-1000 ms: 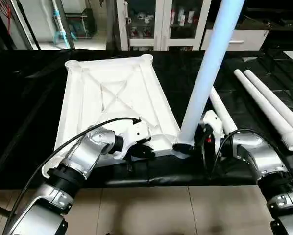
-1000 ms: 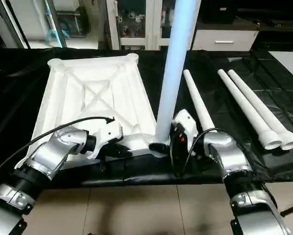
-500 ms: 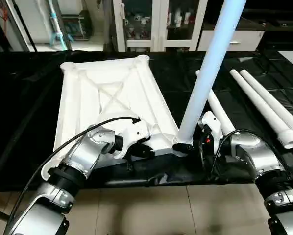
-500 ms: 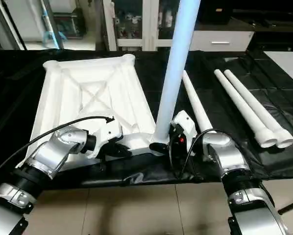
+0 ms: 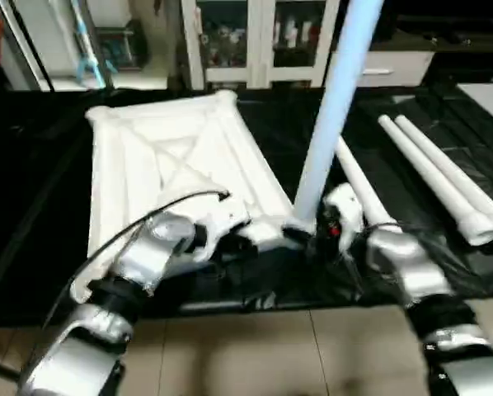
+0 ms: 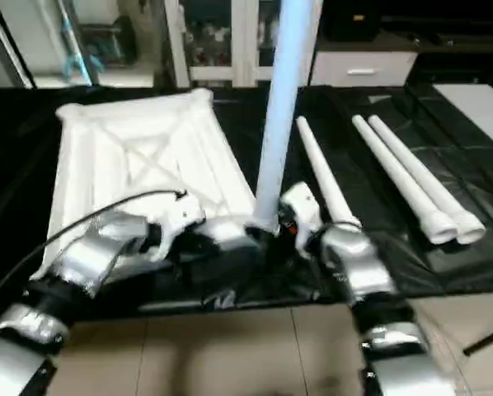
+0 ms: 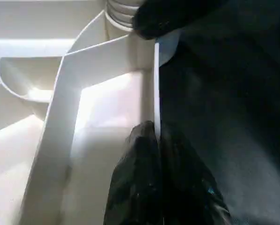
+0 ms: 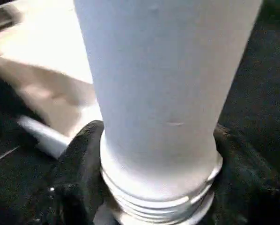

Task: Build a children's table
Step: Rotate leg to tighten

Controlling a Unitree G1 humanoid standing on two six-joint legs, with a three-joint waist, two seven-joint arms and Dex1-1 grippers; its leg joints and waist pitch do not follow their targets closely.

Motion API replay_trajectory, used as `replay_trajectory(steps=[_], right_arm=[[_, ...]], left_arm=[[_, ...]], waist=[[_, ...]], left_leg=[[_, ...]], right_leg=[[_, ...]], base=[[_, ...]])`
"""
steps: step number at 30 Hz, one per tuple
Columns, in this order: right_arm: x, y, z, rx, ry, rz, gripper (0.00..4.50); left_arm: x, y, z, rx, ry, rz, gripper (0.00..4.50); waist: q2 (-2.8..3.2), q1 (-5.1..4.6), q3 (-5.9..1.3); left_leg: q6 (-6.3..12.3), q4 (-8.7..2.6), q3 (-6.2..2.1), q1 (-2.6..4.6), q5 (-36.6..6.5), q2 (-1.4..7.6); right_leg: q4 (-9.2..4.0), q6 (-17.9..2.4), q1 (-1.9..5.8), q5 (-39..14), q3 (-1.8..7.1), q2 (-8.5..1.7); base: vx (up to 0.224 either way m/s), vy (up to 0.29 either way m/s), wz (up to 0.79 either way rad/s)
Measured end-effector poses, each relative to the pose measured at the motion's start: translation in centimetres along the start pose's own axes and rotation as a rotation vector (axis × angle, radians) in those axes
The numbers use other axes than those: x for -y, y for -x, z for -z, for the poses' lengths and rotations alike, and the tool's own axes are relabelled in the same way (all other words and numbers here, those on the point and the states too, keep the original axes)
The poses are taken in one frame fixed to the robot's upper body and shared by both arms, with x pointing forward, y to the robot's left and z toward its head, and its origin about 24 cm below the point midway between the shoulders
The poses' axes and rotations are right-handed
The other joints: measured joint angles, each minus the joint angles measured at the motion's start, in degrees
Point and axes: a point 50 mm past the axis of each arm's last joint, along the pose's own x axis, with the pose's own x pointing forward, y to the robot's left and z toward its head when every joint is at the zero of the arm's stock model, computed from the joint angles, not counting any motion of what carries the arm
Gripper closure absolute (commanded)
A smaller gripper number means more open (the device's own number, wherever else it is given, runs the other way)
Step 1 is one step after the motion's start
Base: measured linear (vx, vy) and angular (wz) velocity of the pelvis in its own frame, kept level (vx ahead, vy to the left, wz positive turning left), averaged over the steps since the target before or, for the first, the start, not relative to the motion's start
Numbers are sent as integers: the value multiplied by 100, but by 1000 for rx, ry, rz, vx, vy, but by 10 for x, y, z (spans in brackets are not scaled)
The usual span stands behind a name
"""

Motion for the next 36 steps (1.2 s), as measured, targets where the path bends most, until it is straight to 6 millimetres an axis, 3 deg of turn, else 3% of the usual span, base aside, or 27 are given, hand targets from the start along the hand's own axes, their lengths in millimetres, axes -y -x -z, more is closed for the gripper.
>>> replay_trajectory(steps=[2,9,15,24,25,26,30,36], right_arm=[[0,-13,-4,20,-47,163,171],[-1,-34,-12,23,-136,473,174],[-2,-40,-16,41,-148,604,174],[-4,-39,-14,63,-127,643,175],[-4,-39,-13,64,-126,643,119],[-4,-39,-13,66,-127,642,105],[-16,-45,-15,102,-122,569,89],[-14,-28,-20,164,-25,531,74]], left_arm=[[-4,-11,-8,0,18,-78,450],[-5,-34,-24,4,59,-214,450],[-4,-43,-34,13,64,-244,450],[-3,-46,-34,24,52,-242,450],[-3,-46,-34,26,50,-241,450],[-3,-46,-34,28,47,-242,450],[-13,-38,-28,28,49,-311,450],[-16,-39,-31,30,25,-323,450]], waist=[[10,-23,4],[3,-8,8],[6,50,6],[23,137,-1],[24,141,-1],[25,142,-1],[27,4,4],[31,40,5]], left_leg=[[1,1,1,-3,1,-8],[7,0,2,-26,5,-12],[26,-12,7,-40,10,-12],[24,-26,17,-31,9,-11],[23,-27,18,-29,8,-11],[22,-27,19,-29,8,-11],[15,-27,17,-49,3,-9],[44,-30,16,-60,19,-7]], right_leg=[[-9,24,-4,-14,6,-3],[-15,-5,-14,3,8,-6],[-15,-7,-17,4,7,-10],[-13,1,-22,-1,7,-10],[-14,2,-22,-1,7,-10],[-14,2,-22,-1,8,-10],[-12,2,-27,0,4,-10],[-18,3,-46,-1,-1,-10]], base=[[0,0,0],[0,0,0],[0,0,0],[0,0,0],[0,0,0],[0,0,0],[0,0,0],[0,0,0]])
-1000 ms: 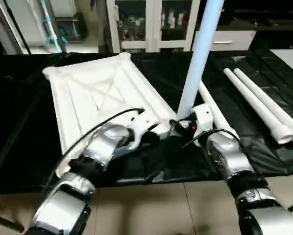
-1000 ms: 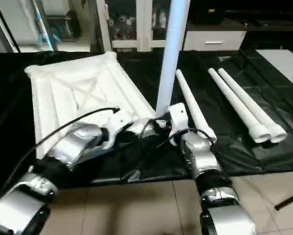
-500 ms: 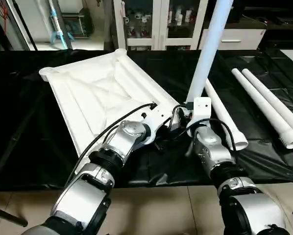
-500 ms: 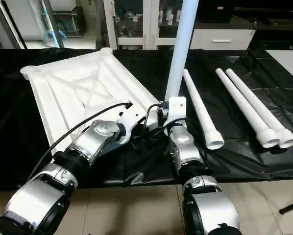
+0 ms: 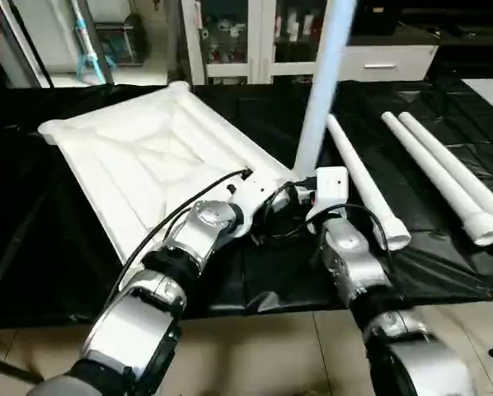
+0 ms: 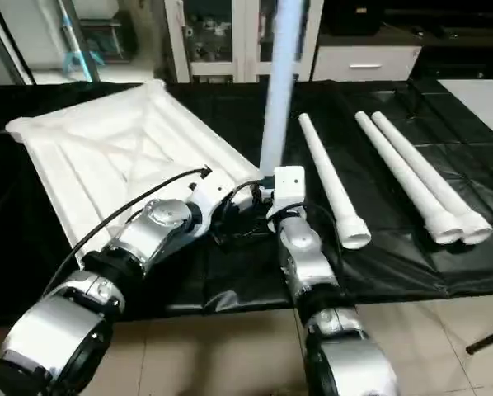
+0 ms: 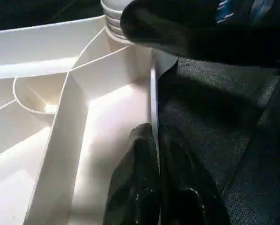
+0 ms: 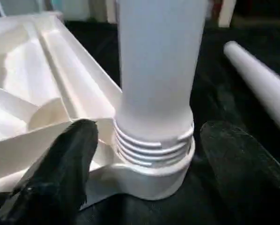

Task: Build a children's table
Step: Rotate leg to tighten, then rotate table base

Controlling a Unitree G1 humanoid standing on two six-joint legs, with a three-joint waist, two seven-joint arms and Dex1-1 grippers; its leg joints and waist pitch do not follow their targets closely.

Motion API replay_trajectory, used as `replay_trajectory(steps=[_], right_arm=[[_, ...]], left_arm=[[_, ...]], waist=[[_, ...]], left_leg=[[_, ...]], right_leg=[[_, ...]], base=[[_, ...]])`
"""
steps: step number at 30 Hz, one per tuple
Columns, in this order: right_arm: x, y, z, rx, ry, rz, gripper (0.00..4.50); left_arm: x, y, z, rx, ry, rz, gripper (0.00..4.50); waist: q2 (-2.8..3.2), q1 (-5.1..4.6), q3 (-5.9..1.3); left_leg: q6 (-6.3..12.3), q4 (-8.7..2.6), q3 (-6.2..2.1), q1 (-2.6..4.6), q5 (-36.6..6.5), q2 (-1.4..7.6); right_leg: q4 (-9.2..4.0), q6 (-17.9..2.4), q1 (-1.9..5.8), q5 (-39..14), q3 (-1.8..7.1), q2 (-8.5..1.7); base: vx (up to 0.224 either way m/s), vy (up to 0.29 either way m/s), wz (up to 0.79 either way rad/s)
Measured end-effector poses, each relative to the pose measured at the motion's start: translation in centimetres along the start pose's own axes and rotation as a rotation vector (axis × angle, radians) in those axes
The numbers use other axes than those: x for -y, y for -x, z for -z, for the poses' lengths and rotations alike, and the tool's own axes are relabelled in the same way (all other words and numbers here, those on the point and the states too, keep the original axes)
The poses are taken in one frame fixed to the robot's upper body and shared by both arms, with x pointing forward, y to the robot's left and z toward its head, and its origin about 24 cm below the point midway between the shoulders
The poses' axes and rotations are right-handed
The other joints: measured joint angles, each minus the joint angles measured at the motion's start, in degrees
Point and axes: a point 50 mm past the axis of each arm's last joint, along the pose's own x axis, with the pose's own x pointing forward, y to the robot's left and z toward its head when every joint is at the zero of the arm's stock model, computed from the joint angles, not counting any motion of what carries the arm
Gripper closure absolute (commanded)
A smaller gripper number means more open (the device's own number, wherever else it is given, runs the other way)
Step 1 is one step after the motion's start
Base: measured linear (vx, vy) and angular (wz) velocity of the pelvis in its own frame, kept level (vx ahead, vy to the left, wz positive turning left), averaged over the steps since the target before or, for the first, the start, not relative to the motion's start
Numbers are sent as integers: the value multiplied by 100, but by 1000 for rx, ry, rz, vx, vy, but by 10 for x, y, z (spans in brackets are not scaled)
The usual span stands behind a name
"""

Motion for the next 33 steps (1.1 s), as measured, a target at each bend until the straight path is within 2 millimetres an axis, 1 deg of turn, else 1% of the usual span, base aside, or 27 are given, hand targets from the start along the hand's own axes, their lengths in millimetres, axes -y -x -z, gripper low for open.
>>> replay_trajectory(steps=[2,4,5,7,9,10,12,13,15,17,18,20,21,23,25,27,29,30,31,32,33], right_arm=[[4,12,-1,28,12,-28,74],[8,25,3,21,20,-50,74],[10,28,5,11,23,-52,65],[15,35,7,0,29,-35,62],[22,43,8,-4,18,-3,62],[23,45,10,-12,10,8,62],[22,46,10,-23,2,7,62],[22,47,9,-21,1,3,62],[20,49,7,-18,2,-11,62],[17,51,3,-12,-6,-58,62],[14,52,-2,-1,-14,-109,62],[9,53,-11,22,-22,-191,62],[6,55,-17,37,-24,-256,62],[3,58,-25,55,-20,-334,62],[0,62,-30,52,-6,-425,62],[-1,67,-30,40,3,-478,62],[-4,69,-29,21,4,-525,62],[-11,71,-31,14,-3,-585,62],[-14,73,-33,17,-2,-619,62],[-15,75,-35,12,4,-644,62],[-14,76,-36,9,15,-656,62]], left_arm=[[1,-2,-1,4,-6,4,450],[1,-3,-2,6,-13,-5,450],[1,-4,-2,9,-15,-9,422],[3,-5,-3,18,-6,-13,394],[4,-6,-7,88,41,-27,389],[4,-6,-11,113,46,-31,379],[3,-7,-21,170,51,-53,357],[3,-7,-25,196,55,-66,354],[-3,-5,-34,248,66,-102,351],[-11,0,-38,292,87,-131,351],[-18,5,-41,315,92,-151,351],[-31,14,-43,345,85,-181,351],[-40,23,-42,355,72,-199,351],[-54,37,-35,347,57,-234,351],[-73,59,-17,302,76,-300,351],[-91,80,4,238,116,-378,351],[-104,97,22,187,132,-444,351],[-116,117,41,131,138,-519,351],[-125,133,55,84,147,-579,351],[-133,150,69,37,154,-642,351],[-139,165,79,-6,159,-697,351]], waist=[[2,43,0],[15,77,7],[25,82,8],[40,84,14],[33,96,23],[31,100,24],[33,102,24],[33,99,24],[33,88,23],[37,79,24],[51,79,30],[56,85,33],[56,90,33],[56,94,32],[55,94,33],[51,108,34],[51,109,34],[51,85,34],[46,60,37],[33,42,40],[23,49,38]], left_leg=[[1,0,0,-5,1,0],[1,1,0,-5,1,0],[-1,2,2,-4,0,-1],[-20,2,6,-5,-9,-2],[-20,2,2,-23,-9,1],[-20,2,2,-29,-8,2],[-14,5,3,-40,-4,0],[0,5,3,-45,2,0],[15,5,3,-60,7,0],[21,4,3,-69,4,3],[23,4,3,-72,4,6],[23,5,3,-72,4,9],[23,5,4,-69,4,13],[22,8,4,-64,5,17],[20,11,9,-59,6,19],[16,16,7,-57,6,20],[13,19,8,-57,6,19],[1,19,9,-56,-1,19],[-2,19,8,-56,-2,20],[-3,18,6,-55,-2,22],[-4,18,5,-56,-2,24]], right_leg=[[-2,1,-2,0,-1,0],[-2,2,-2,1,1,0],[-2,5,-3,4,6,0],[-8,22,-4,13,9,-1],[-10,29,-16,17,6,0],[-10,28,-20,18,6,0],[-11,28,-29,18,7,0],[-14,28,-33,18,7,0],[-16,29,-52,18,5,0],[-14,31,-64,17,4,2],[-13,31,-68,16,1,2],[-8,32,-69,16,-1,4],[-6,32,-68,16,-2,6],[-2,32,-63,15,-3,8],[4,32,-60,15,0,8],[6,32,-57,15,-2,9],[7,32,-55,15,2,9],[11,32,-58,15,4,9],[11,33,-59,16,5,13],[12,35,-58,15,3,14],[12,37,-57,13,0,14]], base=[[0,0,0],[0,0,0],[0,0,0],[0,0,0],[0,0,0],[0,0,0],[0,0,0],[0,0,0],[0,0,0],[0,0,0],[0,0,0],[0,0,0],[0,0,0],[0,0,0],[0,0,0],[0,0,0],[0,0,0],[0,0,0],[0,0,0],[0,0,0],[0,0,0]])
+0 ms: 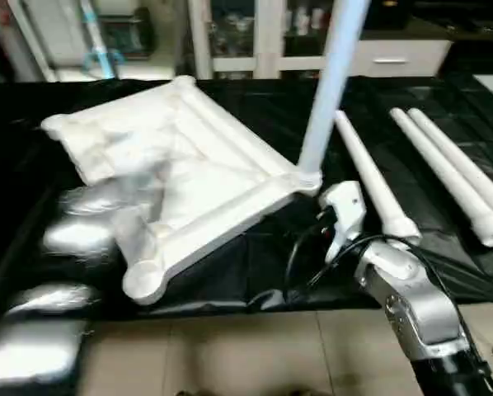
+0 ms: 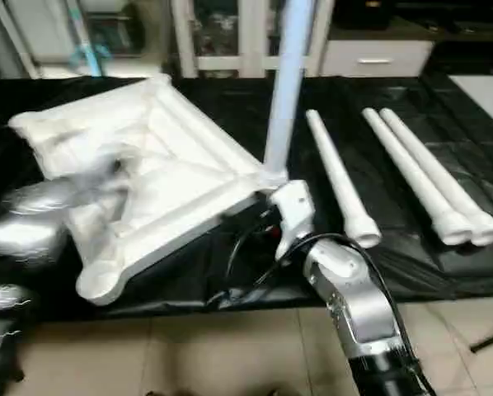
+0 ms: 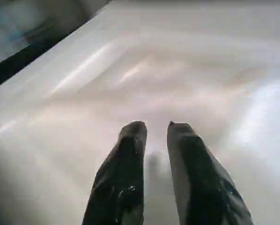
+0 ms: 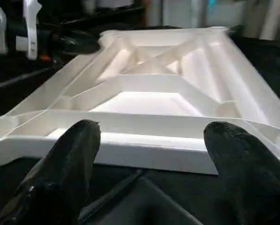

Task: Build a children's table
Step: Rotate table base

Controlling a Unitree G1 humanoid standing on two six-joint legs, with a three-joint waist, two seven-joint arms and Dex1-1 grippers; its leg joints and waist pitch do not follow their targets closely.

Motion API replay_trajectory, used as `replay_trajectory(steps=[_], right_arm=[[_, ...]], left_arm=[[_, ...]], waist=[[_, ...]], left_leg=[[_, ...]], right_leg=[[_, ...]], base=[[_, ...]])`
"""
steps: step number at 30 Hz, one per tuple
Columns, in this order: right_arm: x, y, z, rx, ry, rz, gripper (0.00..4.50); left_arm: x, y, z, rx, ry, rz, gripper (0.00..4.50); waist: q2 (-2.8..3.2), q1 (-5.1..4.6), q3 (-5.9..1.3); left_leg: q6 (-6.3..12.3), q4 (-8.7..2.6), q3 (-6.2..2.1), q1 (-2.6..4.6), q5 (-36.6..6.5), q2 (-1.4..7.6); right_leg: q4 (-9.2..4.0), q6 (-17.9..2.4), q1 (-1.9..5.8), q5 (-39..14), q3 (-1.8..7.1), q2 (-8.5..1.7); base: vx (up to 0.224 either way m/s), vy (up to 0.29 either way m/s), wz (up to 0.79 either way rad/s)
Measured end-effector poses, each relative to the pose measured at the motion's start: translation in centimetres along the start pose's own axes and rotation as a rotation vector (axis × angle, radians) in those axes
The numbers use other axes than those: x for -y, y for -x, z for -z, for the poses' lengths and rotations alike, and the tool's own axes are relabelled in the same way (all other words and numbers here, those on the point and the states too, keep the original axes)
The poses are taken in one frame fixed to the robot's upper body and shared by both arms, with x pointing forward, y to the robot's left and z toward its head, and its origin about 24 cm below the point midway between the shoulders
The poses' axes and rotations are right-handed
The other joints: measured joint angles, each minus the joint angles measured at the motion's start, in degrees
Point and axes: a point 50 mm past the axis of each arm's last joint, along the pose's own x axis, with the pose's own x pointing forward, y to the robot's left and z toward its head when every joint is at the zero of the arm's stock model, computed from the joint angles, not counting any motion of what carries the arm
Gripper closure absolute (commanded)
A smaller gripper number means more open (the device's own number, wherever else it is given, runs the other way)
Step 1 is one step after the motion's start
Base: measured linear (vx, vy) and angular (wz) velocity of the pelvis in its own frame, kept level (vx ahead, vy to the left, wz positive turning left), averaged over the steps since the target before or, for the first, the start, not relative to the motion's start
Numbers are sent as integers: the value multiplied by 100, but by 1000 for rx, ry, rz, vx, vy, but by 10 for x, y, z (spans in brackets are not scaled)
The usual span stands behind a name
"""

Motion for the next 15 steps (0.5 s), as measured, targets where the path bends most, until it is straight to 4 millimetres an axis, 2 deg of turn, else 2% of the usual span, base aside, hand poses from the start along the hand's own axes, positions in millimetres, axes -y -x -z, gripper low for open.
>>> replay_trajectory(steps=[1,3,5,8,11,15], right_arm=[[1,2,0,-9,4,-3,62],[0,1,0,-14,2,-18,62],[-3,-1,1,-16,0,-33,62],[-3,-1,1,-20,1,-37,62],[-3,0,2,-32,-4,-50,62],[-2,4,5,-66,-14,-73,62]], left_arm=[[-14,7,8,-37,-3,-53,351],[-26,18,19,-95,-16,-98,351],[-29,23,26,-138,-31,-110,351],[-31,34,36,-212,-53,-120,351],[-23,41,42,-254,-53,-66,351],[6,45,44,-274,1,139,351]], waist=[[-18,26,-6],[-38,116,-10],[-51,165,-6],[-93,181,-3],[-126,175,2],[-135,183,4]], left_leg=[[-4,0,0,1,-2,0],[-15,0,0,-1,-8,-2],[-16,4,8,-1,-7,-5],[-17,14,13,2,-6,-6],[-24,14,11,13,-3,-6],[-27,13,11,17,-1,-5]], right_leg=[[-2,1,1,-1,-1,0],[-5,2,7,-3,1,-3],[-5,2,13,-3,9,-7],[2,1,18,-2,16,-8],[7,1,27,-1,17,-8],[13,1,28,-1,17,-7]], base=[[0,0,0],[0,0,0],[0,0,0],[0,0,0],[0,0,0],[0,0,0]])
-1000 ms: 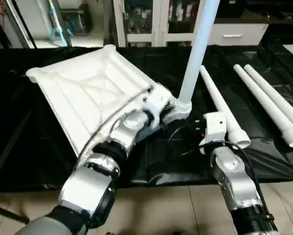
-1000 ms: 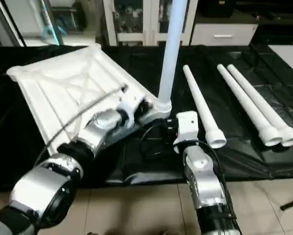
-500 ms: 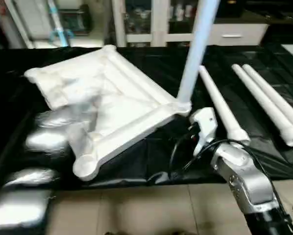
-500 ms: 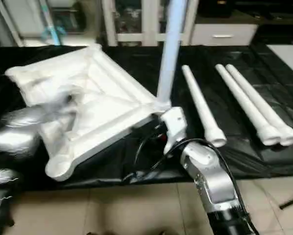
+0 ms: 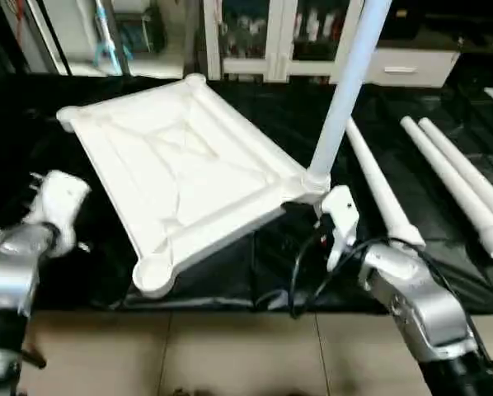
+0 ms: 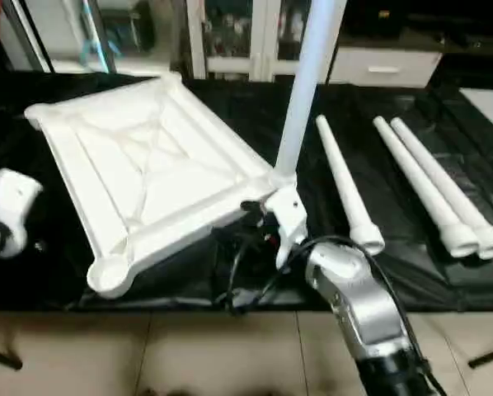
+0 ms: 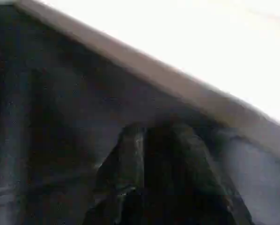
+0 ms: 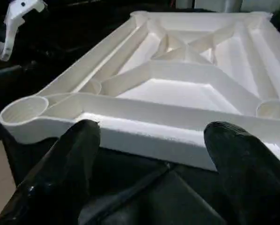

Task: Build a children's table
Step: Rotate table base

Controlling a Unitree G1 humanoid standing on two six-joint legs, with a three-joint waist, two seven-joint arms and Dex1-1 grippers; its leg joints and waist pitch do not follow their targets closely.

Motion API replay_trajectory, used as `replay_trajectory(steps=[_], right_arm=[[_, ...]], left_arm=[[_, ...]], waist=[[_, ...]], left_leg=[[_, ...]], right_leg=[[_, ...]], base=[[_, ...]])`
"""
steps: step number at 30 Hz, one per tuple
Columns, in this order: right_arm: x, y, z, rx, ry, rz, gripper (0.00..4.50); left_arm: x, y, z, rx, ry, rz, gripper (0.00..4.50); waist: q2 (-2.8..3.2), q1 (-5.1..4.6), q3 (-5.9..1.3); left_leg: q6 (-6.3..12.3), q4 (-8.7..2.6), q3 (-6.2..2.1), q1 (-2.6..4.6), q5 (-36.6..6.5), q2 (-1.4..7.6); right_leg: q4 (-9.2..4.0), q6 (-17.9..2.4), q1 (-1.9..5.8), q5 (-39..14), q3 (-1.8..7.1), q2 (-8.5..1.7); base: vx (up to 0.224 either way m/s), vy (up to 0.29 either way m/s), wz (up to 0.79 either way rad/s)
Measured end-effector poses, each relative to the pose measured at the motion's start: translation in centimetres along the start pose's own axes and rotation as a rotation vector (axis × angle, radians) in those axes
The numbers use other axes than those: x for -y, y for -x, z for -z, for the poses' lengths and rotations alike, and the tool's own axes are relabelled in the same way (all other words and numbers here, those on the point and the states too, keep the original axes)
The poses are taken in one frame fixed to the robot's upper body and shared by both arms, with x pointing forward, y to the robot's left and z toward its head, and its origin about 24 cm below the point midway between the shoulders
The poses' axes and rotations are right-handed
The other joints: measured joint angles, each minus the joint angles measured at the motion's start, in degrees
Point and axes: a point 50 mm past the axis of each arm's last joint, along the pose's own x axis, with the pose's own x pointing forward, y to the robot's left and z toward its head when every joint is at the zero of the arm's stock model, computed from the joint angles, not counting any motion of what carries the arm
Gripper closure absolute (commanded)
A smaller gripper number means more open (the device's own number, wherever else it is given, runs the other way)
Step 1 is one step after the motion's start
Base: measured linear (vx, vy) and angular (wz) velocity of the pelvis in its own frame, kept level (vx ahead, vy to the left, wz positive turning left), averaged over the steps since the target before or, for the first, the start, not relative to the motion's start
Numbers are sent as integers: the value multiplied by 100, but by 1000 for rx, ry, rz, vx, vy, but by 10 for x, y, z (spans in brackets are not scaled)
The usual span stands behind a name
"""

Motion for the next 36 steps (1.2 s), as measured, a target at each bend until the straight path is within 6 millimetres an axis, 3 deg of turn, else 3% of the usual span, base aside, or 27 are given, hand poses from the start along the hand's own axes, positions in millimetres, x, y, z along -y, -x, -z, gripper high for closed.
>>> replay_trajectory(steps=[5,6,7,12,20,32,36], right_arm=[[-3,15,6,-77,14,-95,62],[-7,21,8,-118,16,-148,62],[-9,26,10,-143,7,-179,62],[-14,33,10,-184,-12,-246,62],[-14,34,8,-172,-6,-217,62],[-12,38,6,-166,5,-173,62],[-11,39,6,-165,4,-161,62]], left_arm=[[25,7,0,-40,-10,175,351],[33,10,0,-52,-29,224,351],[38,11,-1,-58,-34,259,351],[55,10,-7,-46,-13,349,351],[94,-10,-34,38,54,451,351],[124,-47,-58,97,35,396,351],[135,-54,-63,110,29,398,351]], waist=[[-1,6,0],[5,-301,4],[7,25,5],[14,19,8],[40,36,17],[65,-3,5],[69,35,2]], left_leg=[[-1,-3,-2,2,1,4],[-1,-2,-2,3,0,3],[-1,-2,-2,5,0,2],[-1,1,-5,23,1,2],[-2,8,-5,21,4,2],[10,22,-12,10,11,2],[13,28,-14,8,13,2]], right_leg=[[0,1,1,-1,-3,3],[-4,1,6,-1,-2,3],[-5,1,9,-1,-2,3],[-2,1,29,1,-2,3],[-4,2,59,1,10,3],[-7,4,60,2,5,2],[-7,4,64,2,4,0]], base=[[0,0,0],[0,0,0],[0,0,0],[0,0,0],[0,0,0],[0,0,0],[0,0,0]])
